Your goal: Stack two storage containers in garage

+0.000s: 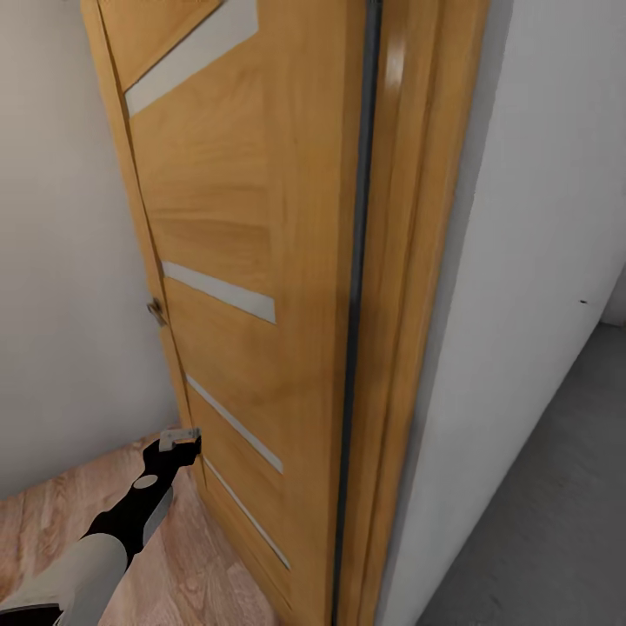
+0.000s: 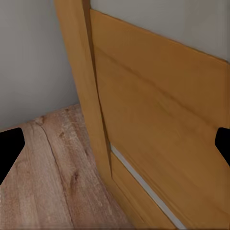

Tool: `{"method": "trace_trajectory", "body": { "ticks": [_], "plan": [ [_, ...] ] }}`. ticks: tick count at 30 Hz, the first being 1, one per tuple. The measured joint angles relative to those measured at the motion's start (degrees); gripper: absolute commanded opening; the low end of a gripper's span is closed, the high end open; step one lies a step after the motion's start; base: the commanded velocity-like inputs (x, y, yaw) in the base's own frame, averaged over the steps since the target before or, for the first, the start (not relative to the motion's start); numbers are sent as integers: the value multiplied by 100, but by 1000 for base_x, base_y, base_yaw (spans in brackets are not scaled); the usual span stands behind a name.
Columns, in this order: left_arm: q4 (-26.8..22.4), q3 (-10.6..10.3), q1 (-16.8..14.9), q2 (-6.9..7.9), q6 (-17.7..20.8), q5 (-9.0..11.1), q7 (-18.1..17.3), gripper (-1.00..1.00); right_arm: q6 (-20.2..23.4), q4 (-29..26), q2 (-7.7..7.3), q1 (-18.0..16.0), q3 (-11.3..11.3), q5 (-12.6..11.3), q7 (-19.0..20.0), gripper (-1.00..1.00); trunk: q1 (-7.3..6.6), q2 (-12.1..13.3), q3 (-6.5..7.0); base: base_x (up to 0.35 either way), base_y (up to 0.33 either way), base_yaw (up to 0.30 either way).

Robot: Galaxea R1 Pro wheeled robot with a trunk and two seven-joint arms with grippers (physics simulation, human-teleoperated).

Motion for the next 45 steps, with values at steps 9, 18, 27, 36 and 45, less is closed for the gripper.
{"method": "trace_trajectory", "body": {
  "ticks": [9, 18, 27, 36, 45],
  "plan": [
    [2, 2, 0, 0, -2, -4, 0, 100, 0, 0, 0, 0, 0, 0, 0, 100, 0, 0, 0, -79, 0, 0],
    [84, 3, 0, 0, -197, -8, 0, 100, 0, 0, 0, 0, 0, 0, 0, 100, -1, 0, 0, -5, 0, 0],
    [128, 4, 0, 0, -225, -11, 0, 100, 0, 0, 0, 0, 0, 0, 0, 100, 1, 0, 0, -87, 0, 0],
    [140, 2, 0, 0, -228, -12, 1, 100, 0, 0, 0, 0, 0, 0, 0, 100, -1, 0, 0, -53, 0, 0],
    [140, 2, 0, 0, -230, -12, 1, 100, 0, 0, 0, 0, 0, 0, 0, 100, -1, 0, 0, -4, 0, 0]
  ]
}}
